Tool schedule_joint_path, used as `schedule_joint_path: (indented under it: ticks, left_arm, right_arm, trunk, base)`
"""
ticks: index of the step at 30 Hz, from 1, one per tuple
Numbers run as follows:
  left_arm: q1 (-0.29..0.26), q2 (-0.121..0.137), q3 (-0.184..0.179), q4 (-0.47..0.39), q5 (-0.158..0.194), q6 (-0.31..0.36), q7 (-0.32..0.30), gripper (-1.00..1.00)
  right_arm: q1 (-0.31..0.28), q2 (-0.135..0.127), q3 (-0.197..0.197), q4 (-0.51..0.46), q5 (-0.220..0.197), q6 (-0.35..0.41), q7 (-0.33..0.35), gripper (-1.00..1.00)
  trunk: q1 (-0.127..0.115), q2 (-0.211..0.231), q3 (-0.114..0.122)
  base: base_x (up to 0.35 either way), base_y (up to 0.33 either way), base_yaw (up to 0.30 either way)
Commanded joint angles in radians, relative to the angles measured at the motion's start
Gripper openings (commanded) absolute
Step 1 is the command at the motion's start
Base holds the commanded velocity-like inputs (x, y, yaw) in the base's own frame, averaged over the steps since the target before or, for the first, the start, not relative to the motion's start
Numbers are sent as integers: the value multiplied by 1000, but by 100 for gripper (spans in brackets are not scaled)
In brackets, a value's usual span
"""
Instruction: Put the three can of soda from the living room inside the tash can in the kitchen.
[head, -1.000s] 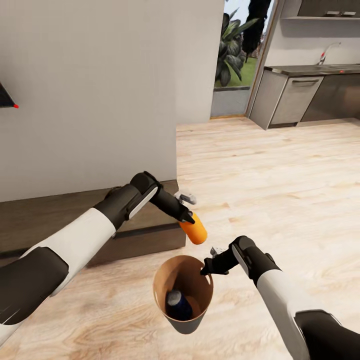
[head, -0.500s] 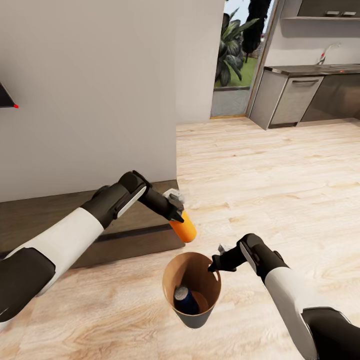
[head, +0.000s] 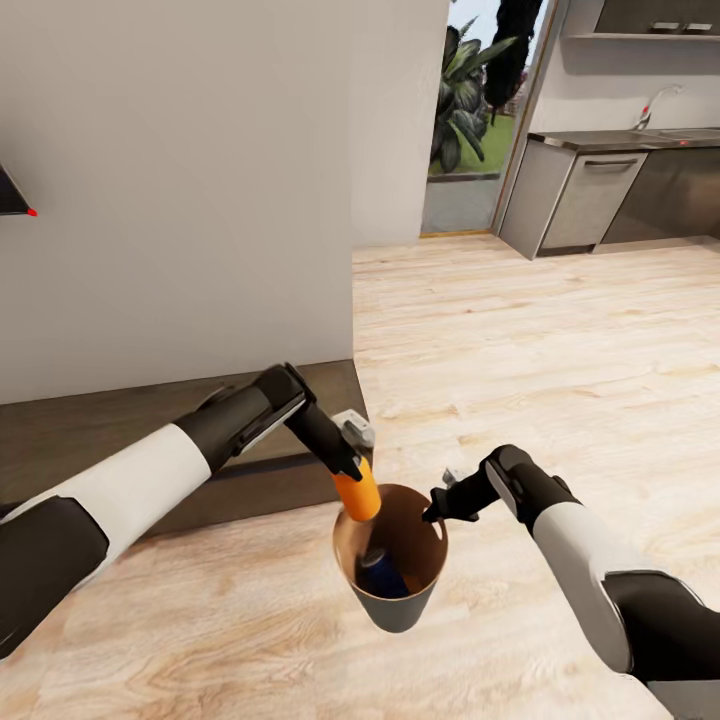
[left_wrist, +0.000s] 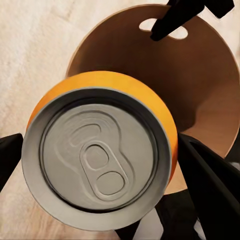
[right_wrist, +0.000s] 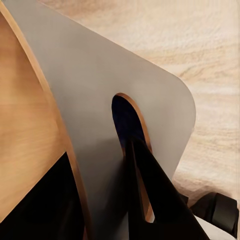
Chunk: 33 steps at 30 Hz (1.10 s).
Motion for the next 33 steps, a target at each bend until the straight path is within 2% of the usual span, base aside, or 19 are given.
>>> schedule_joint_path:
  ticks: [1,8,16,19,23,27,33]
  left_arm:
    - [1,-1,-1,0,0,0,0,-100]
    - [16,-9,-6,-3,0,0,0,-100]
    - [25,-16,-6,-36,1,0,0,-100]
    - [39,-20,-6,-37,1,0,1,-100]
    - [57,-43,-6,-26,-1,-23,4,-100]
    - [80,-49,-6,-23,-2,-39,6,-100]
    - [89,-52,-6,-23,-2,-47,7,-100]
  right_arm:
    - [-5,1,-3,7,-31,12,4,-100]
    - [-55,10,-3,83,-31,12,4,-100]
    - [-75,12,-1,112,-31,12,4,-100]
    - [-100,13,-1,143,-31,12,4,-100]
    - [-130,18,0,166,-31,12,4,-100]
    - [-143,23,0,170,-31,12,4,-100]
    - [-167,44,1,191,-31,12,4,-100]
  trunk:
    - [0,0,0]
    - [0,0,0]
    - [0,0,0]
    - [0,0,0]
    - [0,0,0]
    - [0,0,0]
    - [0,0,0]
  base:
    - [0,0,0]
    - [0,0,0]
    - [0,0,0]
    - [0,0,0]
    - [0,0,0]
    - [0,0,0]
    - [0,0,0]
